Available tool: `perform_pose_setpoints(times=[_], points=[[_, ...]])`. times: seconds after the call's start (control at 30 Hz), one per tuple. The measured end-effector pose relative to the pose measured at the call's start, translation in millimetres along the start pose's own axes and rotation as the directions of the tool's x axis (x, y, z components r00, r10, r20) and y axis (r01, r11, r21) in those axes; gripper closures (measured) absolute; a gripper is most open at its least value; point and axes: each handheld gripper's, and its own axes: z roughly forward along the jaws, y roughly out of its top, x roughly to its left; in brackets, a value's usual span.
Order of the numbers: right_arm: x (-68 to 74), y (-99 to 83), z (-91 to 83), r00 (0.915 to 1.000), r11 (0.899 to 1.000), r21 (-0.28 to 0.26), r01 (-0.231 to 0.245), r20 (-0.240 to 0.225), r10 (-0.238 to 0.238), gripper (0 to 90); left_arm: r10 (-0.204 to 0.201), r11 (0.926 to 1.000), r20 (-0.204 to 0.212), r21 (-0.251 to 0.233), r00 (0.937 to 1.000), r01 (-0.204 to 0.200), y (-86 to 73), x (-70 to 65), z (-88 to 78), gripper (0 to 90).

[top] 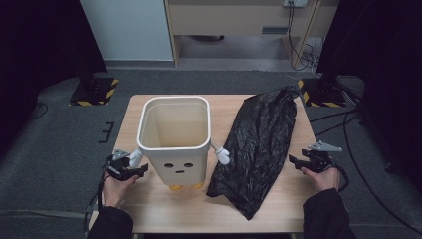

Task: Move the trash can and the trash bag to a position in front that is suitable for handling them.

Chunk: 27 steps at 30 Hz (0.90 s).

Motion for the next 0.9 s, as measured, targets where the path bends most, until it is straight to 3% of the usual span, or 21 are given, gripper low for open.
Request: perform_pose_setpoints(times=[0.1, 0.23, 0.37, 0.4, 0.5, 0.53, 0.57, 0.63, 0.67, 0.73, 0.8, 0.9], points=[[6.0, 10.4, -4.8, 0.9997, 0.999, -0.046, 0.010, -0.021, -0.011, 33.1, -0.008, 0.9997, -0.002, -0.024, 1.0000, 0.008, 2.0, 0.0, -5.7, 27.6], [18.3, 28.9, -9.5, 0.9972, 0.996, -0.062, 0.060, -0.040, -0.062, 34.3, -0.025, 0.9970, -0.008, -0.073, 0.9996, 0.025, 3.4, -0.3, -23.8, 29.3], [29.1, 41.3, -9.4, 0.9967, 0.996, -0.070, 0.060, -0.050, -0.064, 32.9, -0.028, 0.9955, -0.033, -0.092, 0.9991, 0.025, 3.4, 2.8, -27.9, 28.6], [39.9, 49.6, -1.8, 0.9942, 0.995, -0.055, 0.082, -0.065, -0.086, 33.3, -0.031, 0.9959, -0.035, -0.087, 0.9989, 0.028, 2.5, 5.8, -27.5, 28.5], [49.8, 53.5, 11.1, 0.9895, 0.993, -0.029, 0.118, -0.080, -0.120, 36.0, -0.035, 0.9958, -0.035, -0.086, 0.9988, 0.031, 2.2, 6.7, -26.8, 28.5], [57.4, 54.4, 24.1, 0.9886, 0.993, -0.026, 0.113, -0.098, -0.115, 36.4, -0.031, 0.9957, -0.042, -0.088, 0.9986, 0.028, 2.8, 7.2, -27.1, 27.7], [57.4, 54.4, 24.1, 0.9886, 0.993, -0.026, 0.113, -0.098, -0.115, 36.4, -0.031, 0.9957, -0.042, -0.088, 0.9986, 0.028, 2.8, 7.2, -27.1, 27.6], [65.0, 52.4, 40.4, 0.9896, 0.998, -0.021, 0.063, -0.128, -0.065, 33.6, -0.034, 0.9946, -0.048, -0.100, 0.9983, 0.029, 3.5, 8.1, -28.0, 27.1], [67.0, 51.1, 45.2, 0.9889, 0.998, -0.012, 0.064, -0.134, -0.065, 33.4, -0.038, 0.9940, -0.052, -0.105, 0.9979, 0.032, 3.8, 8.8, -28.4, 26.7], [73.9, 43.3, 59.5, 0.9868, 0.993, 0.045, 0.109, -0.125, -0.103, 32.1, -0.055, 0.9920, -0.047, -0.116, 0.9974, 0.049, 3.7, 10.1, -27.5, 25.3], [75.8, 39.2, 62.4, 0.9858, 0.991, 0.059, 0.122, -0.123, -0.114, 31.2, -0.062, 0.9912, -0.032, -0.119, 0.9975, 0.058, 3.8, 9.5, -25.7, 24.0], [77.7, 29.8, 64.9, 0.9864, 0.988, 0.083, 0.129, -0.113, -0.119, 31.0, -0.036, 0.9928, -0.036, -0.115, 0.9987, 0.032, 5.0, 6.1, -23.7, 22.2]])
